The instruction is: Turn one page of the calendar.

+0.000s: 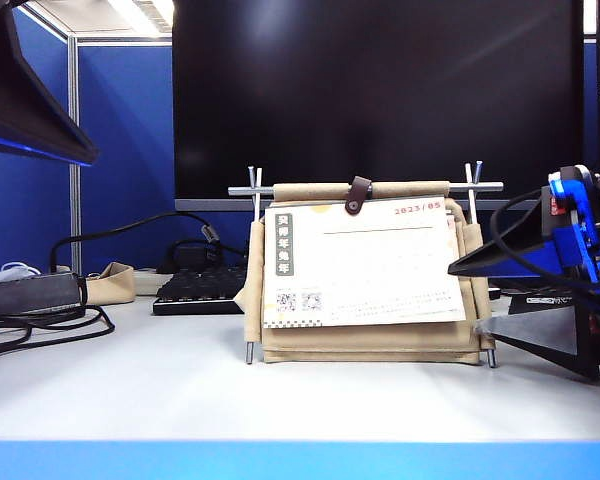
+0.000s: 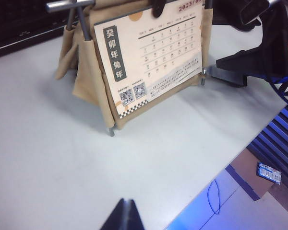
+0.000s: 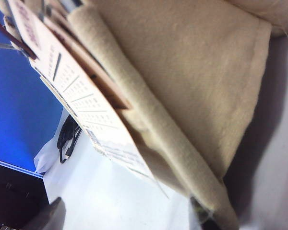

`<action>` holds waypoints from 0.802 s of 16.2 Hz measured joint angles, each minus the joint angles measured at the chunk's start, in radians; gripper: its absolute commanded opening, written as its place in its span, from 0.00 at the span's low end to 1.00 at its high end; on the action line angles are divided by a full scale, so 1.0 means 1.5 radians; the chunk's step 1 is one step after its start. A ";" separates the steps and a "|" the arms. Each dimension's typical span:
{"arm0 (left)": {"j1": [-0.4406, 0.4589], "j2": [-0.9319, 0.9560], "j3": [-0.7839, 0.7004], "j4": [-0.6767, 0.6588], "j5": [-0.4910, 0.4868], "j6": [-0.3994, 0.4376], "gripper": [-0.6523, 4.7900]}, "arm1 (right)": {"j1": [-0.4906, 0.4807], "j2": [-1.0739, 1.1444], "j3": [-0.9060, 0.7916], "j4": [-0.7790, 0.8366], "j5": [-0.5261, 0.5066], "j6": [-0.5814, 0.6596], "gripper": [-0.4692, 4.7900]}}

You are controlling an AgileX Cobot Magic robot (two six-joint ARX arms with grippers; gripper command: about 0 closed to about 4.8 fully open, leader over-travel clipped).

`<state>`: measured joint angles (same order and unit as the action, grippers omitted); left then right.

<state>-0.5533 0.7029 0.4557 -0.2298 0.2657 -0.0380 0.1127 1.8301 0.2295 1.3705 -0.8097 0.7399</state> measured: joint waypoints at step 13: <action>0.000 0.000 0.000 -0.010 0.000 0.000 0.11 | 0.000 0.001 0.037 -0.013 -0.054 0.058 0.71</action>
<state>-0.5533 0.7029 0.4557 -0.2447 0.2657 -0.0380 0.1131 1.8313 0.2848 1.3506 -0.8909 0.8276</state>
